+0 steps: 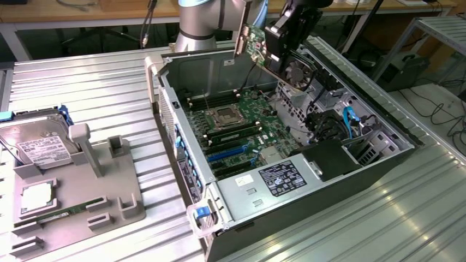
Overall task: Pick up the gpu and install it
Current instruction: 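Insert the gpu into the slot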
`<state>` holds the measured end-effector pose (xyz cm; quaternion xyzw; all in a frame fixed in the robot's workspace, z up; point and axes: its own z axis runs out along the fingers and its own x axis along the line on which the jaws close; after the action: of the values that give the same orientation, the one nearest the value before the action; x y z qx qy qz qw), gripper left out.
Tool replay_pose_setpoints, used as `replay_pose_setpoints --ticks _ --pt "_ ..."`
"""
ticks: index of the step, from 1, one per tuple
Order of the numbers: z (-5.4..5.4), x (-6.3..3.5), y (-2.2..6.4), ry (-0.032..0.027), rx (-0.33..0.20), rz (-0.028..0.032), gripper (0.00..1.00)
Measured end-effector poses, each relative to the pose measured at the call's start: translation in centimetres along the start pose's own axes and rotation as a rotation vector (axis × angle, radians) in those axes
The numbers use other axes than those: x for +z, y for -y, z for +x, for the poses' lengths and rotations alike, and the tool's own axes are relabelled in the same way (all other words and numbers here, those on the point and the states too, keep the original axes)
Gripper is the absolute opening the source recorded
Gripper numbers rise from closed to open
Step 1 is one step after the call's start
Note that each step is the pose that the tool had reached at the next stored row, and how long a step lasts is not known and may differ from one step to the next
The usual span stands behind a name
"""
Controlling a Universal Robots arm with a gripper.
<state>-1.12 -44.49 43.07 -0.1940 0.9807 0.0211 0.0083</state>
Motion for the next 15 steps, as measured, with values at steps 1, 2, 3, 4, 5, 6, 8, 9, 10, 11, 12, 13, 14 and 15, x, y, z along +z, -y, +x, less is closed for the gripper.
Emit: replay_pose_setpoints --ticks 1,2,3,4,5,6,8,9,10,11,12,13,14,15 --pt "0.00 0.00 0.00 -0.0015 -0.041 -0.0010 0.27" --pt "0.00 0.00 0.00 -0.0026 -0.067 -0.0016 0.27" --pt "0.00 0.00 0.00 -0.0031 -0.082 -0.0020 0.27" --pt "0.00 0.01 0.00 -0.0034 -0.093 -0.0024 0.27" --pt "0.00 0.01 0.00 -0.0037 -0.100 -0.0025 0.27" --pt "0.00 0.00 0.00 -0.0048 -0.127 -0.0031 0.27" --pt "0.00 0.01 0.00 -0.0087 -0.230 -0.0057 0.27" --pt "0.00 0.01 0.00 -0.0107 -0.282 -0.0069 0.27" --pt "0.00 0.01 0.00 -0.0133 -0.347 -0.0085 0.27" --pt "0.00 0.02 0.00 -0.0154 -0.405 -0.0100 0.27" --pt "0.00 0.02 0.00 -0.0169 -0.445 -0.0110 0.27" --pt "0.00 0.02 0.00 -0.0190 -0.499 -0.0123 0.27" --pt "0.00 0.02 0.00 -0.0211 -0.554 -0.0136 0.27" --pt "0.00 0.02 0.00 -0.0222 -0.583 -0.0143 0.27"
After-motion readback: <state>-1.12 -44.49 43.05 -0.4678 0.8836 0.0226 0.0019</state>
